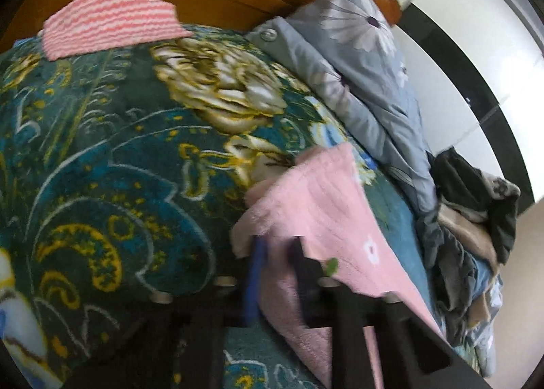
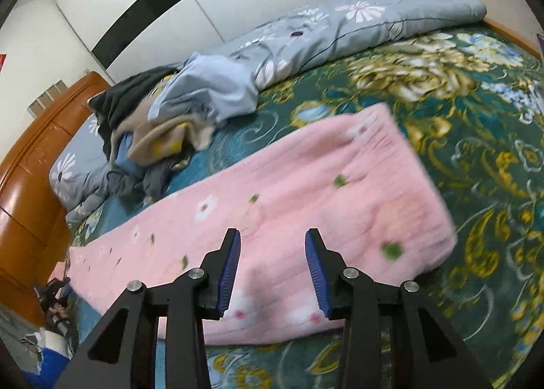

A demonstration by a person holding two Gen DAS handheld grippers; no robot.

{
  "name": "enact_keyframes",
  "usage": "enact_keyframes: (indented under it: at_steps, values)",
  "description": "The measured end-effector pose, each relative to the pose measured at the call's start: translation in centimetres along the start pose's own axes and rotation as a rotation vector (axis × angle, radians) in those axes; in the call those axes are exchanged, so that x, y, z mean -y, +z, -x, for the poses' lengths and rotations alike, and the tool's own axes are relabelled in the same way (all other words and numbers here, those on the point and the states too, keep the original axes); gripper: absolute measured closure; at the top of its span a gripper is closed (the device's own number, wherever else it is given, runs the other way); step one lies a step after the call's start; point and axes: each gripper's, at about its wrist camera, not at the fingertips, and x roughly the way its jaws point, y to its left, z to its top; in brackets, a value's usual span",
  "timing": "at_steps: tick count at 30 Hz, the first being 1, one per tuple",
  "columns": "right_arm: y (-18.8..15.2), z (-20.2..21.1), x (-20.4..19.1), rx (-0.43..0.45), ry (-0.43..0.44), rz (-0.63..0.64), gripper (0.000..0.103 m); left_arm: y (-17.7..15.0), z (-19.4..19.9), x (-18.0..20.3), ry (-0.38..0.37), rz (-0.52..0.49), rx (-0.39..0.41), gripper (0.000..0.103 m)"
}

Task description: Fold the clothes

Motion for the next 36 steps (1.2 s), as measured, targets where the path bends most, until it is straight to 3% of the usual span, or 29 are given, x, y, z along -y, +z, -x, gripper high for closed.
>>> enact_keyframes:
  at_steps: [6, 12, 18, 20, 21, 22, 24, 27, 29, 32, 36]
  values:
    - [-0.5, -0.6, -1.3, -0.012, 0.018, 0.003, 0.062, 0.8, 0.5, 3.0, -0.07, -0.063, 0.025, 0.099]
    - [-0.9, -1.7, -1.6, -0.042, 0.031, -0.015, 0.062, -1.1, 0.4, 11.2, -0.265, -0.253, 0.005, 0.099]
    - [-1.3, -2.9, -2.4, -0.068, 0.052, -0.02, 0.062, -3.6, -5.6, 14.1, -0.27, -0.309, -0.183, 0.098]
    - [-1.6, -3.0, -2.7, -0.077, 0.047, -0.013, 0.062, -4.0, -5.4, 13.6, -0.276, -0.3, -0.201, 0.092]
    - [-1.7, -3.0, -2.7, -0.081, 0.043, -0.009, 0.062, -3.9, -4.8, 13.0, -0.303, -0.299, -0.199, 0.08]
    - [-1.8, -2.9, -2.8, -0.086, 0.039, -0.006, 0.062, -3.6, -3.8, 12.3, -0.327, -0.304, -0.177, 0.062]
    - [-2.0, -2.8, -2.8, -0.087, 0.037, -0.004, 0.062, -2.9, -1.5, 10.6, -0.296, -0.33, -0.074, 0.042]
    - [-2.1, -2.9, -2.6, -0.086, 0.038, -0.012, 0.062, -2.0, 0.5, 8.3, -0.219, -0.373, 0.019, 0.042]
    - [-2.2, -3.1, -2.4, -0.089, 0.039, -0.025, 0.062, -1.6, 0.1, 7.2, -0.197, -0.377, -0.01, 0.042]
    - [-2.3, -3.8, -2.3, -0.1, 0.039, -0.044, 0.062, -1.6, -1.1, 7.3, -0.254, -0.39, -0.06, 0.042]
    - [-2.5, -4.2, -2.9, -0.111, 0.042, -0.037, 0.062, -2.0, -3.2, 10.4, -0.286, -0.518, -0.132, 0.042]
